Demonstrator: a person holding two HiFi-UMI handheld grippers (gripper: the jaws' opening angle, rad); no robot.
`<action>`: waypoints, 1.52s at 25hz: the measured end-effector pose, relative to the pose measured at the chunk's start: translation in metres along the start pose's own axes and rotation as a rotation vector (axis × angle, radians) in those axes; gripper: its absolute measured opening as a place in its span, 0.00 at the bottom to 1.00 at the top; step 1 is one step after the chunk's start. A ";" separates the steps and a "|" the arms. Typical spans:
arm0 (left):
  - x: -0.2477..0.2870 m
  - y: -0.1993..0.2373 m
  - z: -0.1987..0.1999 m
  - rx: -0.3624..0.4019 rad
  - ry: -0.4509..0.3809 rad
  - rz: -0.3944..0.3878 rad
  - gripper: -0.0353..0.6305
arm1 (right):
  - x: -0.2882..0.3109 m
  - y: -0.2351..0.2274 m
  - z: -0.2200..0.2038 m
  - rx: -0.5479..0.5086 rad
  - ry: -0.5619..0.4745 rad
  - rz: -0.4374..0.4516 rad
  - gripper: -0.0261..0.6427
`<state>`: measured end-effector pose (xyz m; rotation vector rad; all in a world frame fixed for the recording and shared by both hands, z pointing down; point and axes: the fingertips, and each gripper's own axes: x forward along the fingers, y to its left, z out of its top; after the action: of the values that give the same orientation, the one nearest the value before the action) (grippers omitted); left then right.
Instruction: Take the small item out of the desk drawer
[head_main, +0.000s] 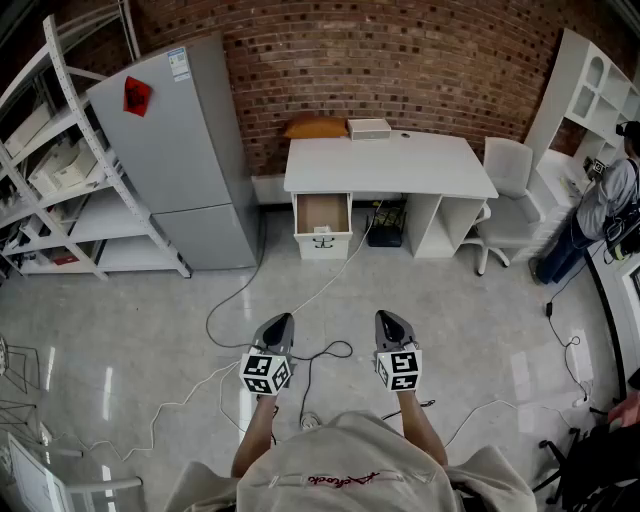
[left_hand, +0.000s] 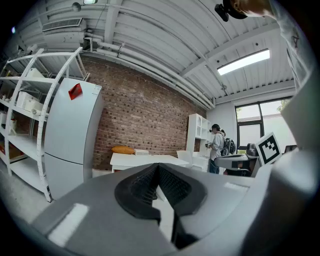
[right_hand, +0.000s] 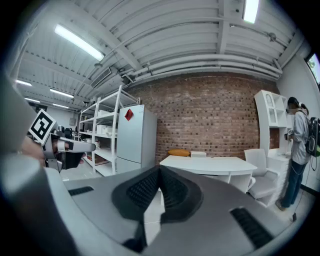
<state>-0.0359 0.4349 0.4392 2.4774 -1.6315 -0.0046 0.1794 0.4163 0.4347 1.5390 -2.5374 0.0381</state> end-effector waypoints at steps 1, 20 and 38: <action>0.001 0.000 0.000 0.001 0.000 0.001 0.07 | 0.000 -0.002 0.000 0.001 0.001 0.000 0.06; 0.022 -0.025 0.005 0.010 -0.015 0.032 0.07 | -0.003 -0.031 -0.005 0.016 -0.015 0.036 0.06; 0.037 -0.047 -0.011 -0.002 -0.006 0.058 0.07 | -0.003 -0.055 -0.022 0.009 0.013 0.082 0.06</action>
<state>0.0228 0.4213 0.4463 2.4297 -1.7049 -0.0055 0.2326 0.3957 0.4525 1.4328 -2.5925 0.0705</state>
